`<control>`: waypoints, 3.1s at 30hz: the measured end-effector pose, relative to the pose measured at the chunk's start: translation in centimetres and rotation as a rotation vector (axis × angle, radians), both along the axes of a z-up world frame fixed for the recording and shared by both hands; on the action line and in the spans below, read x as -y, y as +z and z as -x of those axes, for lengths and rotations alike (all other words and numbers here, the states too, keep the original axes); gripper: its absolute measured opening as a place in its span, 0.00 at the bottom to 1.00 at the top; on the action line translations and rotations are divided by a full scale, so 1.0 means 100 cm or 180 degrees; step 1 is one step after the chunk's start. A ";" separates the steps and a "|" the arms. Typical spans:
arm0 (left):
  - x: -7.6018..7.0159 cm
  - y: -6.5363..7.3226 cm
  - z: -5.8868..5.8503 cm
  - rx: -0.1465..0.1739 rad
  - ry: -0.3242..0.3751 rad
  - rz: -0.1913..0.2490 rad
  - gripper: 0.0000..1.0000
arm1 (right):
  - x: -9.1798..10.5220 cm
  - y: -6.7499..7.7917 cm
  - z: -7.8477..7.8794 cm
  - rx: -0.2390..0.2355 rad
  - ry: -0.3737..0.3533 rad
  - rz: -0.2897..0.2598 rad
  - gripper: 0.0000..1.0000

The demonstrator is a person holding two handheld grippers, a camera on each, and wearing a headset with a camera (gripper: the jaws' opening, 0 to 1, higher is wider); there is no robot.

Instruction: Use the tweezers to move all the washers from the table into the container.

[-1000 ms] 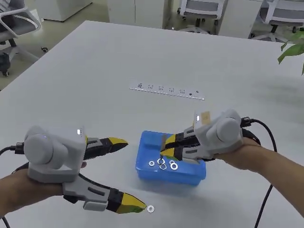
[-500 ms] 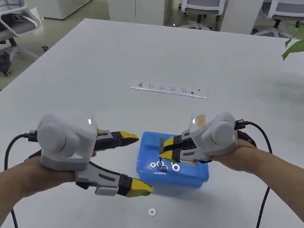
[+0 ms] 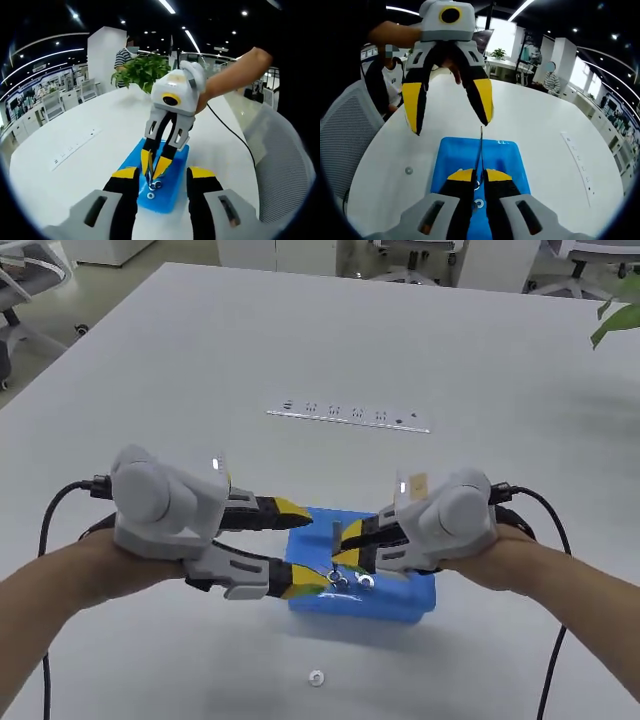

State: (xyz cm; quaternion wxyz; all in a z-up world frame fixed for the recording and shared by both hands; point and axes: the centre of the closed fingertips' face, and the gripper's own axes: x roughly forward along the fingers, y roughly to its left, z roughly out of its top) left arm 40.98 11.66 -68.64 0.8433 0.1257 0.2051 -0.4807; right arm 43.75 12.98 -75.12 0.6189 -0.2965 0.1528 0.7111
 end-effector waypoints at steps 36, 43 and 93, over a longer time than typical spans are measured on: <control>0.011 -0.010 -0.027 0.0221 -0.0283 -0.0350 0.06 | 0.000 0.001 0.001 0.0077 0.0072 0.0038 0.10; 0.010 -0.006 -0.027 0.0211 -0.0242 -0.0335 0.06 | 0.000 0.006 0.003 0.0098 0.0071 0.0022 0.13; 0.006 0.039 0.009 0.0190 0.0022 -0.0323 0.06 | 0.081 0.043 0.025 -0.0041 -0.0835 -0.0135 0.56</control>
